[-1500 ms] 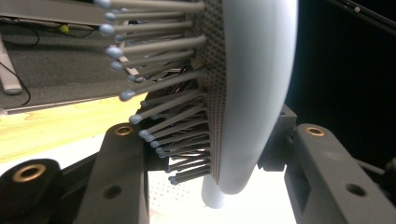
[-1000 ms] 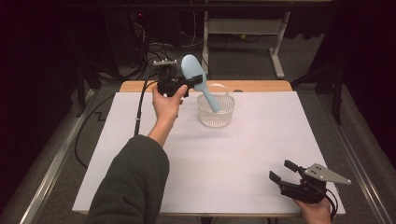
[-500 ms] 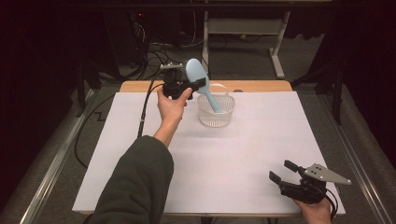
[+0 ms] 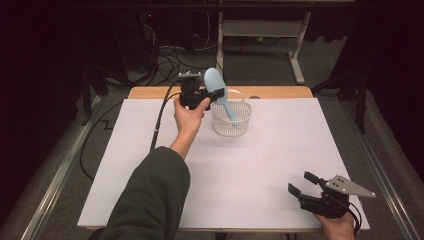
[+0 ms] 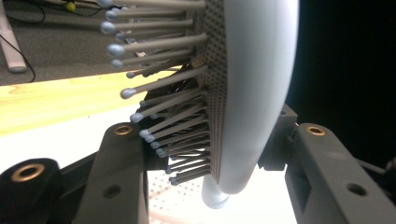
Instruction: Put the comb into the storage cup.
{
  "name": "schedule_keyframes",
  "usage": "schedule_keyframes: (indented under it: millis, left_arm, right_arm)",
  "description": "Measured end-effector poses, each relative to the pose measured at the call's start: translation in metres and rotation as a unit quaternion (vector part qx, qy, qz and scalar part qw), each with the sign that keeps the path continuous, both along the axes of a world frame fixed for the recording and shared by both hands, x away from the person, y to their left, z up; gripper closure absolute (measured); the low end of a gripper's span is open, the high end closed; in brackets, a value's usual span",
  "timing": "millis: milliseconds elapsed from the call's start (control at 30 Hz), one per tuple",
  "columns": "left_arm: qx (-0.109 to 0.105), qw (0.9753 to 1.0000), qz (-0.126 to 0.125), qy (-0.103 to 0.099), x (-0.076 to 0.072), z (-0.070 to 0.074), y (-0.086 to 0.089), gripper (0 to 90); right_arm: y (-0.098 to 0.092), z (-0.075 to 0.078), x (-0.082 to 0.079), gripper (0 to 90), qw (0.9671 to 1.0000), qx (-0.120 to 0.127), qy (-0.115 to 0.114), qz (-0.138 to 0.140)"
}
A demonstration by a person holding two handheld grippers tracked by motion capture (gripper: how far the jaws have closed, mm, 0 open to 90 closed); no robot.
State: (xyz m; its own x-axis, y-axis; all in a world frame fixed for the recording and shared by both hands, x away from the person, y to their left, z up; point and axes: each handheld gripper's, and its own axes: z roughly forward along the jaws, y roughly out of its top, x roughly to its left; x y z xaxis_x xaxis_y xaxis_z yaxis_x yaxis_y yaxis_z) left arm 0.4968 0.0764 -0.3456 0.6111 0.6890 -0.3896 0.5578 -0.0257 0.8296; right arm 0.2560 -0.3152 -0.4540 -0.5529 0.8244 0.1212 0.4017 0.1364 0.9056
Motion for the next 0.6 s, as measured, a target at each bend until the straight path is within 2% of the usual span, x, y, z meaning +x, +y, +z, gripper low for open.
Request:
schedule_keyframes:
  millis: [267,600]
  left_arm:
    - [0.006,1.0000,0.000,0.002,0.0014,-0.0058,-0.0058,55.4]
    - [0.026,0.9997,0.000,0.000,0.0004,-0.0112,-0.0109,55.1]
  right_arm:
    - [0.0000,-0.0004,0.0004,23.7,1.0000,-0.001,0.002,0.001]
    - [0.0005,-0.0001,0.0000,23.8,1.0000,-0.002,0.000,0.001]
